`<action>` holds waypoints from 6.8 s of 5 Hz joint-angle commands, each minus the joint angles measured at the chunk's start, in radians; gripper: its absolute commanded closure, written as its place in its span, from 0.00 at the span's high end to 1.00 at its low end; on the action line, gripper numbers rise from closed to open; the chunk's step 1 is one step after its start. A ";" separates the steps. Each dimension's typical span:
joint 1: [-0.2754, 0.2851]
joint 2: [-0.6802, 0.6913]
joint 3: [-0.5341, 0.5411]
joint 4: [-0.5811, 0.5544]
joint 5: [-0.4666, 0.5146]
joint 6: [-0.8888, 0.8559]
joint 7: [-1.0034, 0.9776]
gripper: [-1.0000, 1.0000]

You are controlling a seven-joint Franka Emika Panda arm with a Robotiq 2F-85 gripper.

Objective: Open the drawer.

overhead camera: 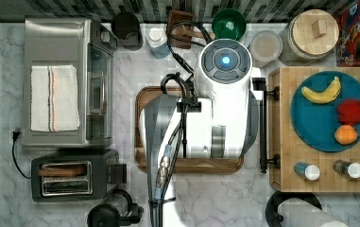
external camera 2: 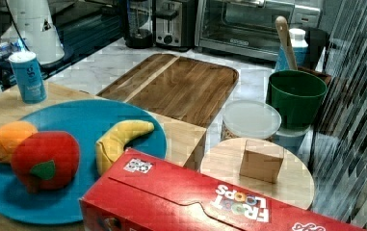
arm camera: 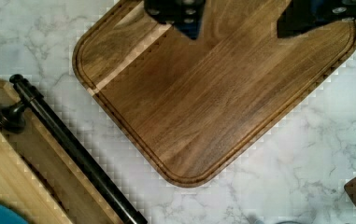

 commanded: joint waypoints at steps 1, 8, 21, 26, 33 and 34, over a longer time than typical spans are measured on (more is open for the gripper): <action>-0.006 0.001 0.006 0.000 -0.001 0.001 -0.005 1.00; -0.123 -0.139 -0.100 -0.358 -0.125 0.303 -0.855 1.00; -0.196 0.108 -0.151 -0.602 -0.228 1.012 -0.834 1.00; -0.082 0.146 -0.021 -0.574 -0.108 0.998 -0.660 1.00; 0.049 0.069 0.179 -0.622 -0.246 0.918 -0.189 1.00; 0.044 0.066 0.196 -0.601 -0.235 0.884 -0.151 1.00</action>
